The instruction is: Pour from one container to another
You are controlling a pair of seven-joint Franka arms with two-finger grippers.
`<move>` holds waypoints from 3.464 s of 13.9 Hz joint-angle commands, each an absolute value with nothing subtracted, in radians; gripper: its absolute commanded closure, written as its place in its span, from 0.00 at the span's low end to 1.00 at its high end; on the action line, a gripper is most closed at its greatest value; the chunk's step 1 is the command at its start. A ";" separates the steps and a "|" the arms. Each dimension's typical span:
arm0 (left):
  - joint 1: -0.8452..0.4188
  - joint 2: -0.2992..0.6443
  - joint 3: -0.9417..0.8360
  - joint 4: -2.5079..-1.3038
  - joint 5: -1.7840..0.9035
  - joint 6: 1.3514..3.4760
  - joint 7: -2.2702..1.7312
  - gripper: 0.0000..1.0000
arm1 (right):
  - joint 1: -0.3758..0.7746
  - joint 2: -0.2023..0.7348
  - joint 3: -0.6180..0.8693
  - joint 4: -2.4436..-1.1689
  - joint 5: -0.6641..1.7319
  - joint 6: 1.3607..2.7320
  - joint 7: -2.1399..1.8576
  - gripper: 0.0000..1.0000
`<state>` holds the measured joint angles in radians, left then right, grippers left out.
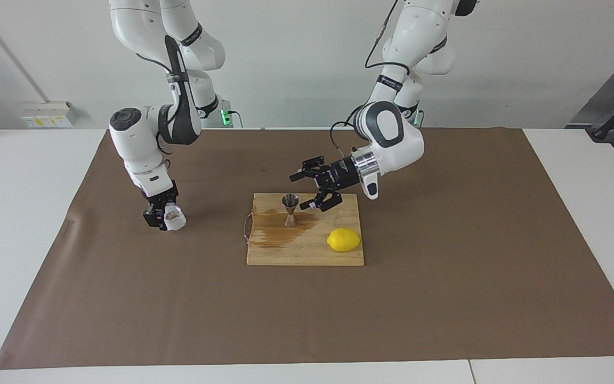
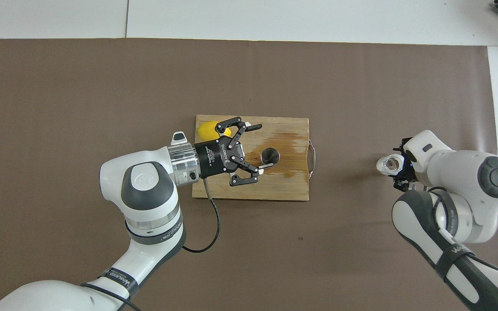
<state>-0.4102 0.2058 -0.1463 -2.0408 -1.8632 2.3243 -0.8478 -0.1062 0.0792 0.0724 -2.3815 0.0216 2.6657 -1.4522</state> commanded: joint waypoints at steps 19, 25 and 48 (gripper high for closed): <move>-0.074 0.094 -0.132 -1.853 -0.935 1.852 -1.167 0.00 | -0.107 0.072 0.078 -2.359 0.049 2.577 -1.488 0.75; -0.045 0.104 -0.130 -1.790 -0.623 1.827 -0.901 0.00 | -0.104 0.057 0.086 -2.263 0.049 2.416 -1.483 0.81; 0.057 -0.032 -0.132 -1.704 -0.137 1.746 -0.055 0.00 | 0.130 0.081 0.107 -1.875 -0.100 1.957 -1.060 0.99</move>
